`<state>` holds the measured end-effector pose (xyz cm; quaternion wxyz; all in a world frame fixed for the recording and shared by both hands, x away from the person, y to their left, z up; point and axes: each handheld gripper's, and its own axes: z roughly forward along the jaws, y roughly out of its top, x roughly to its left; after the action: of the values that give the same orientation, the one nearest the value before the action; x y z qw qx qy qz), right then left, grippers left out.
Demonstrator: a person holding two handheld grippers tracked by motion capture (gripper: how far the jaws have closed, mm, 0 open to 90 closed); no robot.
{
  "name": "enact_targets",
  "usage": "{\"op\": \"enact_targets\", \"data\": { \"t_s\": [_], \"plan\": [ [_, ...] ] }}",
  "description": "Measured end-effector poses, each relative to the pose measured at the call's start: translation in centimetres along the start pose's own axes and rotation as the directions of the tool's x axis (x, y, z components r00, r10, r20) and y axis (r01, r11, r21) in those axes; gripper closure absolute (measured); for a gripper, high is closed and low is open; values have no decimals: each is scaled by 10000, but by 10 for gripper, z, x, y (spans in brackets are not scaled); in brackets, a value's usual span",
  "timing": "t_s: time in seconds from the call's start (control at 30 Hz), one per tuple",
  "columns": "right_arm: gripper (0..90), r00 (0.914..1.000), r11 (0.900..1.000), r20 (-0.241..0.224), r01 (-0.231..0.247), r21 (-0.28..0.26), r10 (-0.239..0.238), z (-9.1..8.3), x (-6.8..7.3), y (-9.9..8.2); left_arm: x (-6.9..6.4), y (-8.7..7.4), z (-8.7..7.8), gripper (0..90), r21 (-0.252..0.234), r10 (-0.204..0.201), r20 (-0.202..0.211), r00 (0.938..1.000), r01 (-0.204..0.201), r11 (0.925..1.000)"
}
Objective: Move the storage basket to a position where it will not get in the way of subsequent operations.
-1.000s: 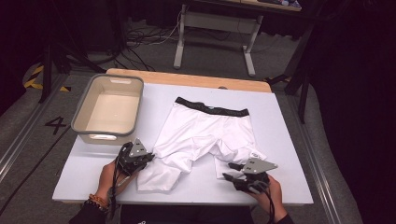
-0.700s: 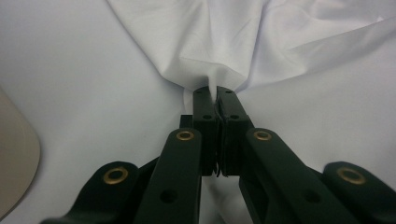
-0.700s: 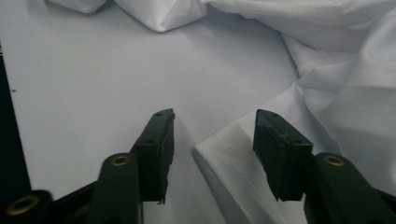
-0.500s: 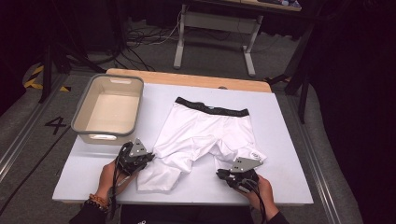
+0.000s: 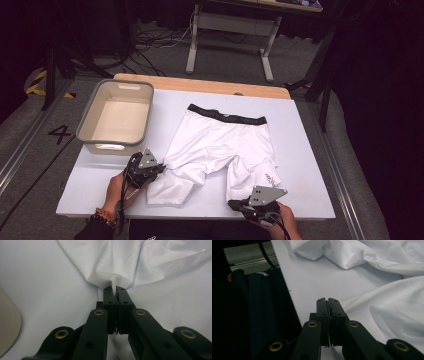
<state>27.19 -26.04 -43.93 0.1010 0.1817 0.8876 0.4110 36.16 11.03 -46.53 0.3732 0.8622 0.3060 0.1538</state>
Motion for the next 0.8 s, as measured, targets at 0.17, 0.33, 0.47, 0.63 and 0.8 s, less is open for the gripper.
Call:
{"op": "enact_targets", "data": {
  "t_s": [0.17,0.33,0.47,0.63,0.8],
  "plan": [
    [809,9997,9994,-40,244,-239,-245,3,10,6,0,0,0,880,5,8,-32,10000,-8,10000],
    [721,9960,9978,892,63,-660,-3,-11,-2,6,0,0,0,872,4,-4,-1,10000,4,10000],
    [667,9661,9875,2345,-773,-1375,1083,-39,-28,-5,1,0,-1,837,-2,-18,61,10000,18,10000],
    [625,9258,9851,3433,-1242,-1191,1582,-53,-48,-20,0,4,-6,799,-257,33,-181,9998,-37,9997],
    [554,8804,9647,3951,-2498,-837,2623,-60,-75,-45,-6,19,-17,717,-849,366,-373,9986,-396,9956]
  ]
}}
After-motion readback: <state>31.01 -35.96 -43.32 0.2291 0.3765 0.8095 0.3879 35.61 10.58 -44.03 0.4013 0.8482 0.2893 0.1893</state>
